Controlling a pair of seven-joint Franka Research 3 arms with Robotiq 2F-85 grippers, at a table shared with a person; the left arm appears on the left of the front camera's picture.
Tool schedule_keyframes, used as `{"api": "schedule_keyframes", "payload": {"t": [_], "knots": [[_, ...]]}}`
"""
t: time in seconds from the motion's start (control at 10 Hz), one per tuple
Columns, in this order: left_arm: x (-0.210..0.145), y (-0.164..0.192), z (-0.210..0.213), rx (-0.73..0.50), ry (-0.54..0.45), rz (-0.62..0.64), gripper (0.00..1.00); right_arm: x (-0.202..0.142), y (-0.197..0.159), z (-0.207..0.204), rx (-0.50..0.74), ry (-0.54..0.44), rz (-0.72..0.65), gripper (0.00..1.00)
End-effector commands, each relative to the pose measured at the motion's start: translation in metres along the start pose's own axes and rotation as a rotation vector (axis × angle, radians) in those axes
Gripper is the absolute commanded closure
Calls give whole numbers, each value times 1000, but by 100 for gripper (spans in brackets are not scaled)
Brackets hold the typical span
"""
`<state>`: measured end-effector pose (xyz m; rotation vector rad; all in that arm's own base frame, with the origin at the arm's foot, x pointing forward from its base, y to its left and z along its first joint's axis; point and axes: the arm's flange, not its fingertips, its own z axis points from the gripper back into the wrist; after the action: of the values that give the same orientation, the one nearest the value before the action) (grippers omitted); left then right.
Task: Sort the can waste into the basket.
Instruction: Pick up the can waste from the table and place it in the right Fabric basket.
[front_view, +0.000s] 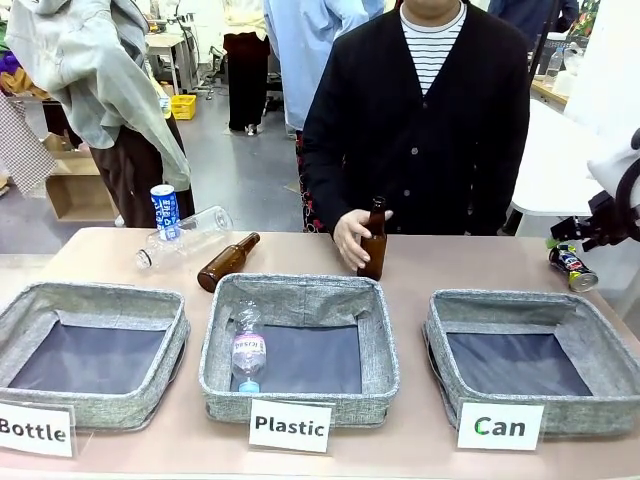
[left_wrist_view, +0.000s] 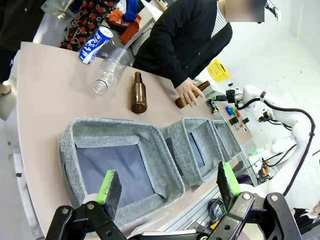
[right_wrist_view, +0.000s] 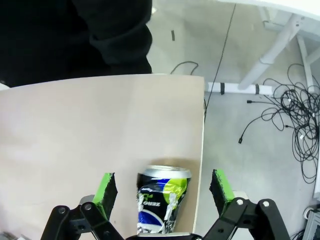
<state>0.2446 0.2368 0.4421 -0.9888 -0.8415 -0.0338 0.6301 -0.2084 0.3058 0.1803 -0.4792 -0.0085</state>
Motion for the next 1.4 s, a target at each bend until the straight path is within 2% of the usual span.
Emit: {"api": "schedule_keyframes", "payload": {"t": [0.0,0.2,0.4,0.7,0.8,0.9,1.0,1.1,1.3], "knots": [[2,0,-1,-15,-16,-23,0,15,-4,-3,-17,30,-36,0],[2,0,-1,-15,-16,-23,0,14,-5,-9,-28,69,-51,0],[2,0,-1,-15,-16,-23,0,9,-3,-17,-53,182,-44,0],[2,0,-1,-15,-16,-23,0,8,-1,-17,-49,239,-30,0],[2,0,-1,-15,-16,-23,0,8,-1,-17,-56,249,-26,7],[2,0,-1,-15,-16,-23,0,8,0,-16,-47,255,-22,60],[2,0,-1,-15,-16,-23,0,8,0,-16,-46,261,-22,67],[2,0,-1,-15,-16,-23,0,8,0,-16,-46,260,-24,100],[2,0,-1,-15,-16,-23,0,8,-1,-16,-48,262,-27,100]]}}
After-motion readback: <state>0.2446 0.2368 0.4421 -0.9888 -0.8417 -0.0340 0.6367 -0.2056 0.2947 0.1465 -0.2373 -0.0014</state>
